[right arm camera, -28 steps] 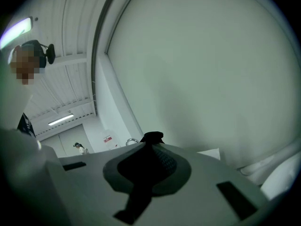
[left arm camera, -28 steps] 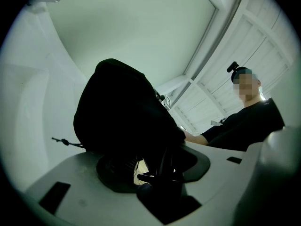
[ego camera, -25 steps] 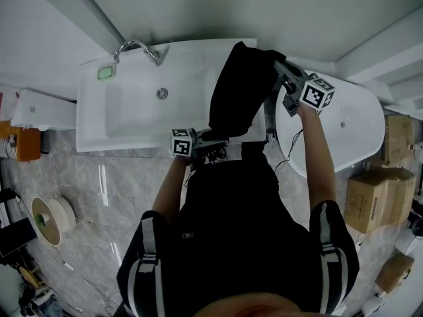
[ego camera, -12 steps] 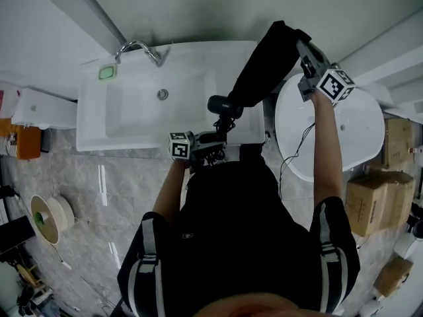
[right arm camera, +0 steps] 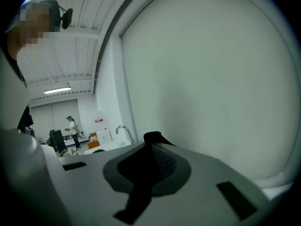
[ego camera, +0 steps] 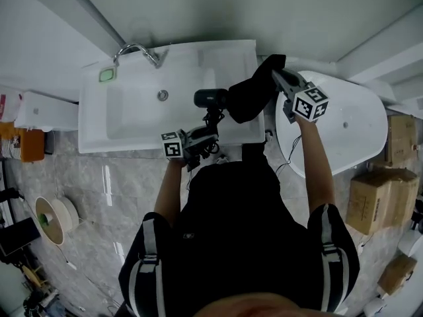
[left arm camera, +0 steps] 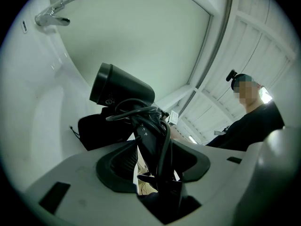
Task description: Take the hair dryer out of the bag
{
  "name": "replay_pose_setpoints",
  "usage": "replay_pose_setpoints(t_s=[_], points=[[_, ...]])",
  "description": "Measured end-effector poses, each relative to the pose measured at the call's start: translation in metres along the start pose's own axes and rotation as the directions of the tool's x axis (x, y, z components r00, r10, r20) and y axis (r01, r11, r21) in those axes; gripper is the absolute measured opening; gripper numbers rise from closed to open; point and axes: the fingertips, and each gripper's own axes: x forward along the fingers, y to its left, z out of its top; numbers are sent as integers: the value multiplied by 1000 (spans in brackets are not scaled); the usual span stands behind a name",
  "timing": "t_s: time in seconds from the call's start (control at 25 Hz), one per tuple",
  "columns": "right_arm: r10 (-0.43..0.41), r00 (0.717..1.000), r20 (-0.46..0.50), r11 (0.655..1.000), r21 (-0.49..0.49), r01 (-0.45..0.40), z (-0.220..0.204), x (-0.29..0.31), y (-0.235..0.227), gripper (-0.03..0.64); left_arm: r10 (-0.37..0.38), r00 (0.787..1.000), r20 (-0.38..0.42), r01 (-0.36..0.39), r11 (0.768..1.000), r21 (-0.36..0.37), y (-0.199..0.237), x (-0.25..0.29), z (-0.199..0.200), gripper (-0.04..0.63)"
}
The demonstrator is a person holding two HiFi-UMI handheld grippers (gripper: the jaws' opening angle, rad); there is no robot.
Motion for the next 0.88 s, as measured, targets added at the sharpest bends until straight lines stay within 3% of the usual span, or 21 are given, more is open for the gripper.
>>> replay_pose_setpoints(t_s=[0.16, 0.52, 0.88], points=[[56, 993, -107, 998, -27, -59, -52, 4, 34, 66, 7, 1000, 23, -7, 1000, 26, -3, 2, 14, 199], [137, 975, -175, 990, -10, -141, -107, -3, 96, 66, 24, 999, 30, -26, 997, 67, -7, 8, 24, 199], [168, 947, -273, 986, 47, -161, -180, -14, 137, 66, -15, 1000, 11, 15, 999, 49, -11, 9, 16, 199]])
